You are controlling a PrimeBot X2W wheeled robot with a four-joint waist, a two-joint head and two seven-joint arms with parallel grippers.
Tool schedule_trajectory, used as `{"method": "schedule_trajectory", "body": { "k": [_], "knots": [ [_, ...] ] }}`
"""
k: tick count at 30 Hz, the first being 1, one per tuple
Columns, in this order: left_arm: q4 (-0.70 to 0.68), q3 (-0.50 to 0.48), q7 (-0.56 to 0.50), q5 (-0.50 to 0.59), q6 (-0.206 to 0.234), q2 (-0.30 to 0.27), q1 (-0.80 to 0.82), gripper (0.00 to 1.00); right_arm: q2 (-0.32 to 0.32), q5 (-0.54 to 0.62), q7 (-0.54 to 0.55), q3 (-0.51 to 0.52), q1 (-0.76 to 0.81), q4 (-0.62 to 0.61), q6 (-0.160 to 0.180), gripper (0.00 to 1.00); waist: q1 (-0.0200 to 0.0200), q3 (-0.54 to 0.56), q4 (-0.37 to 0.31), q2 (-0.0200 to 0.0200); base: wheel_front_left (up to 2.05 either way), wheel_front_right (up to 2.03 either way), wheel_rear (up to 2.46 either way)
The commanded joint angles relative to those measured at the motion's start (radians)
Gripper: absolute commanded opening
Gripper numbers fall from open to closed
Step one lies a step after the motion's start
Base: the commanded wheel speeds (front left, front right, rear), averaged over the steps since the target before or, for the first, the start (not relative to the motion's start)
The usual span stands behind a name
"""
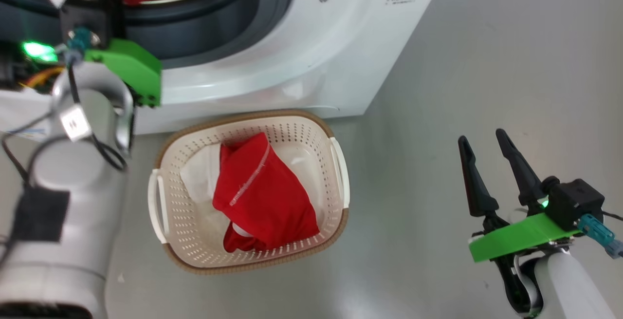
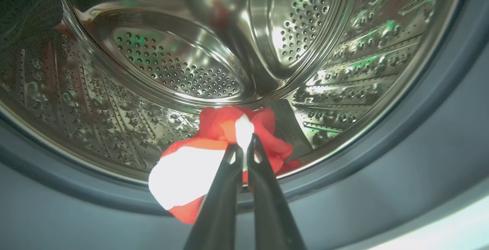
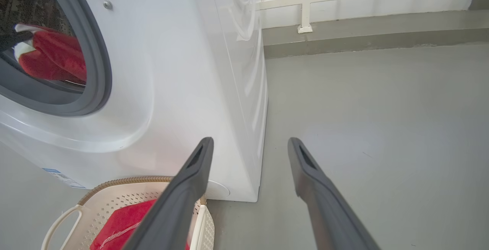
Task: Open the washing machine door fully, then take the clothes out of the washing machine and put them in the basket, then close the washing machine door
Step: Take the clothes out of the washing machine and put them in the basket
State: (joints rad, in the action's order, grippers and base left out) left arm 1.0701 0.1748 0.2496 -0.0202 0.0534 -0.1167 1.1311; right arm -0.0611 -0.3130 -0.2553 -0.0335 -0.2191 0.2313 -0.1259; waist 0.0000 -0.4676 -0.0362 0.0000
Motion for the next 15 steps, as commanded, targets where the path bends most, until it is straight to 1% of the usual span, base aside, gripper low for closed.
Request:
{"method": "schedule_trajectory", "body": {
  "k": [1, 9, 15],
  "knots": [
    [-0.081, -0.024, 0.012, -0.014, 0.005, -0.032, -0.053, 0.0, -0.011, 0.006, -0.006, -0.013, 0.026, -0.021, -0.005, 1.0, 0.0, 0.037, 0.024, 0.0, 0.0, 0.0, 0.0],
    [-0.417, -0.057, 0.012, -0.068, -0.009, 0.009, -0.281, 0.0, -0.027, 0.008, -0.006, 0.007, 0.073, -0.024, -0.005, 1.0, 0.0, 0.085, 0.057, 0.0, 0.0, 0.0, 0.0],
    [-0.612, -0.08, 0.012, -0.079, -0.015, 0.027, -0.406, 0.0, -0.032, 0.01, -0.006, 0.016, 0.091, -0.028, -0.005, 1.0, 0.0, 0.102, 0.069, 0.0, 0.0, 0.0, 0.0]
  ]
}}
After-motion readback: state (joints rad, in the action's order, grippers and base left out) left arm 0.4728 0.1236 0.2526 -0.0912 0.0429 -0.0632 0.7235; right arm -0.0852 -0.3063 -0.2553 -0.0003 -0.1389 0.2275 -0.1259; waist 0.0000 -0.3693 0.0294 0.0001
